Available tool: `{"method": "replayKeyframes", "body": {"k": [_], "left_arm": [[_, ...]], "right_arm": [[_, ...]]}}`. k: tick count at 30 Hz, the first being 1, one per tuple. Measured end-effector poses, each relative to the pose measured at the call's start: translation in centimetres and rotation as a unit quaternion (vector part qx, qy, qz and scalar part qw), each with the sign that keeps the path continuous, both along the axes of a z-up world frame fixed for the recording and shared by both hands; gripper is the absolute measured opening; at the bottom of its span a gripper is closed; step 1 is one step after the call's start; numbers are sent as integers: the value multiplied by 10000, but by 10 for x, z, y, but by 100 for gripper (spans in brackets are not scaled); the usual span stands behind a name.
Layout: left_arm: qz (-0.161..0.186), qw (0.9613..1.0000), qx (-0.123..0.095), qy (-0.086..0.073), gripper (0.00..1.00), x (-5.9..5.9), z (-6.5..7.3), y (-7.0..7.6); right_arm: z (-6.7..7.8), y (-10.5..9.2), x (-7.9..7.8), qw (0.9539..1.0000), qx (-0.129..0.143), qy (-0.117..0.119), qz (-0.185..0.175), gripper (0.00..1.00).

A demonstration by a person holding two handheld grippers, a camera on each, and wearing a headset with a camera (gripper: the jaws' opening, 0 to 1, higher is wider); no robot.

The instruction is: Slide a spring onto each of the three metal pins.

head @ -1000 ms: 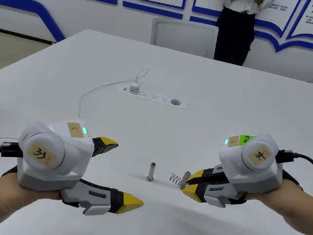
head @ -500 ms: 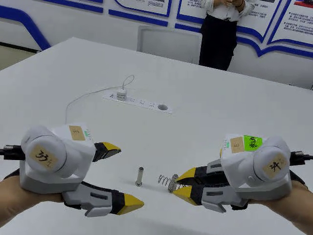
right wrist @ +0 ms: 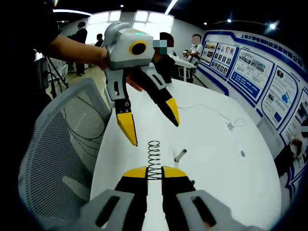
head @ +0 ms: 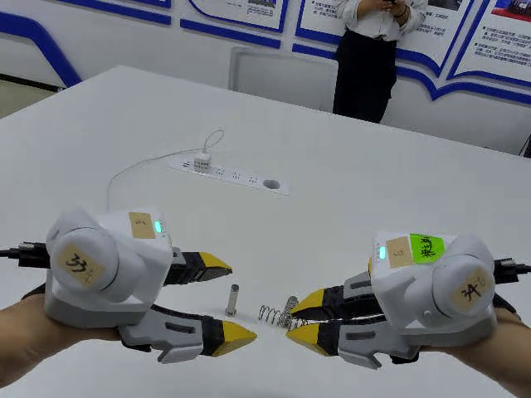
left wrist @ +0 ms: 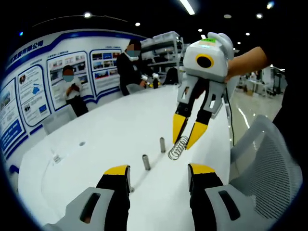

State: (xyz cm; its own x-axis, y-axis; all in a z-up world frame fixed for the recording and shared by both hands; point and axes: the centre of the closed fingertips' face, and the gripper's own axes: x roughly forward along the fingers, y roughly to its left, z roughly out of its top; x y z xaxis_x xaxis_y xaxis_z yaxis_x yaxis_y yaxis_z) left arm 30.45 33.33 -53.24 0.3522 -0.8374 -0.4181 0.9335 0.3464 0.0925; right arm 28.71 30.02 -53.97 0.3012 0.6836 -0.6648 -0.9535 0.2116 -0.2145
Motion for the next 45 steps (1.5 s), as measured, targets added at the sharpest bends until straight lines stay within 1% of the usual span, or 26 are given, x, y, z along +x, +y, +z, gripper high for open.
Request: {"method": "replayKeyframes", "body": {"k": [2, 5, 6, 7, 8, 10, 13, 15, 17, 22, 27, 29, 31, 32, 33, 35, 36, 37, 41, 44, 45], "left_arm": [[-58, 10000, 30, -18, 49, -2, 0, -3], [-175, 9998, 11, -24, 48, -5, 1, -9], [-222, 9997, 32, -43, 47, -6, 1, -11], [-313, 9994, 114, -92, 45, -8, 0, -12], [-328, 9993, 132, -89, 44, -8, -1, -13], [-391, 9991, 148, -93, 42, -9, -2, -15], [-475, 9986, 134, -173, 36, -10, 0, -17], [-600, 9979, 140, -219, 32, -13, 1, -18], [-668, 9974, 141, -222, 28, -14, 2, -19], [-973, 9944, 337, -250, 20, -21, -5, -20], [-1101, 9932, 280, -267, 18, -25, -3, -23], [-1135, 9926, 335, -287, 16, -26, -4, -23], [-1164, 9918, 396, -336, 14, -26, -6, -22], [-1157, 9912, 410, -492, 14, -24, -5, -23], [-1143, 9910, 435, -551, 15, -24, -5, -22], [-1214, 9903, 436, -510, 12, -26, -5, -23], [-1191, 9905, 438, -529, 13, -25, -5, -23], [-1196, 9904, 455, -531, 12, -26, -5, -23], [-1210, 9899, 484, -557, 12, -26, -6, -22], [-1145, 9913, 458, -460, 11, -26, -6, -21], [-1169, 9908, 470, -484, 11, -27, -6, -21]], "right_arm": [[0, 0, -2, 10000, -5, 1, 18, 10], [-1, 1, -4, 10000, -24, -5, 78, 10], [-1, 2, -4, 9999, -35, -12, 93, 10], [-1, 2, -5, 9999, -53, -18, 116, 10], [-1, 2, -5, 9999, -69, -27, 136, 10], [-1, 2, -5, 9998, -110, -45, 176, 10], [-3, 3, -6, 9996, -150, -48, 217, 10], [-3, 4, -7, 9996, -169, -39, 240, 10], [-4, 5, -8, 9994, -201, -53, 270, 10], [-5, 8, -10, 9991, -259, -52, 343, 10], [-7, 11, -11, 9987, -296, -25, 415, 10], [-8, 11, -11, 9986, -322, -32, 423, 10], [-7, 12, -10, 9987, -284, -14, 417, 10], [-6, 13, -10, 9988, -266, -15, 420, 10], [-5, 13, -10, 9987, -280, -30, 430, 10], [-4, 14, -9, 9986, -297, -60, 441, 10], [-5, 14, -10, 9983, -319, -34, 481, 10], [-5, 14, -9, 9982, -325, -75, 493, 10], [-5, 14, -10, 9981, -326, -67, 519, 10], [-6, 15, -10, 9980, -329, -71, 541, 10], [-5, 15, -11, 9978, -330, -70, 562, 10]]}}
